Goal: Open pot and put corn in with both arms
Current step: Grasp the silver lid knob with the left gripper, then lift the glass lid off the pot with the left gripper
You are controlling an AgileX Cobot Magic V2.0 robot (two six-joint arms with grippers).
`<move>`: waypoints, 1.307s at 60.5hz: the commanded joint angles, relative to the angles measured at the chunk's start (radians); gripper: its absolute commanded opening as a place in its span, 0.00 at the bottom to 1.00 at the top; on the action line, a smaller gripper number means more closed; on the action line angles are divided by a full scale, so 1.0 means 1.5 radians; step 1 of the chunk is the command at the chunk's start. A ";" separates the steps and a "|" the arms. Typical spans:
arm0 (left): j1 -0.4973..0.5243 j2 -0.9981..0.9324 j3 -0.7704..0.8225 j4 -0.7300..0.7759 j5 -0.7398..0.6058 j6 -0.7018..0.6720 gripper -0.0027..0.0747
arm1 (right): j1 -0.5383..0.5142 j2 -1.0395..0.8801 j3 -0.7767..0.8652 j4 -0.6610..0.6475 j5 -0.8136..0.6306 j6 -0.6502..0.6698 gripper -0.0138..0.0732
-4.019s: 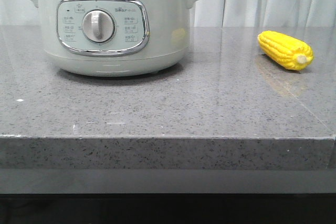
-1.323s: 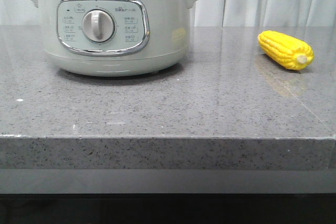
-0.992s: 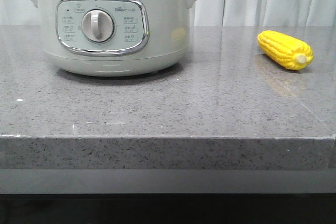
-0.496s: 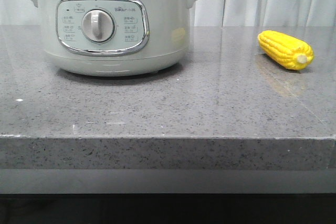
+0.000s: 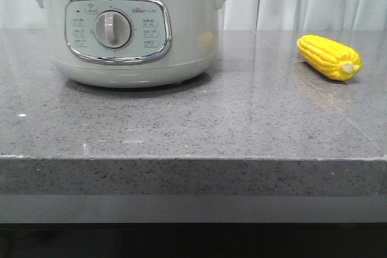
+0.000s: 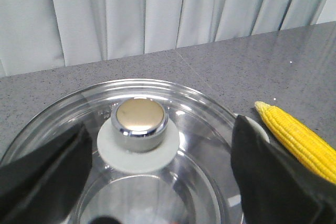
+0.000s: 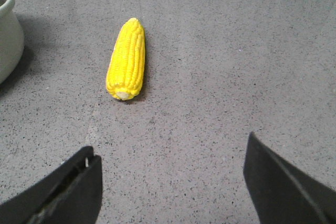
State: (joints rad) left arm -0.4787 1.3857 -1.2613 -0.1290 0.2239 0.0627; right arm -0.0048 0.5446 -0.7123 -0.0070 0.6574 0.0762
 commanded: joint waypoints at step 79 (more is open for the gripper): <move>0.014 0.178 -0.164 -0.020 -0.071 0.000 0.27 | -0.003 0.006 -0.023 -0.003 -0.049 -0.003 0.82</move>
State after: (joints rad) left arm -0.4560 1.6934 -1.4673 -0.1482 0.2077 0.0645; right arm -0.0048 0.5446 -0.7123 -0.0070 0.6574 0.0762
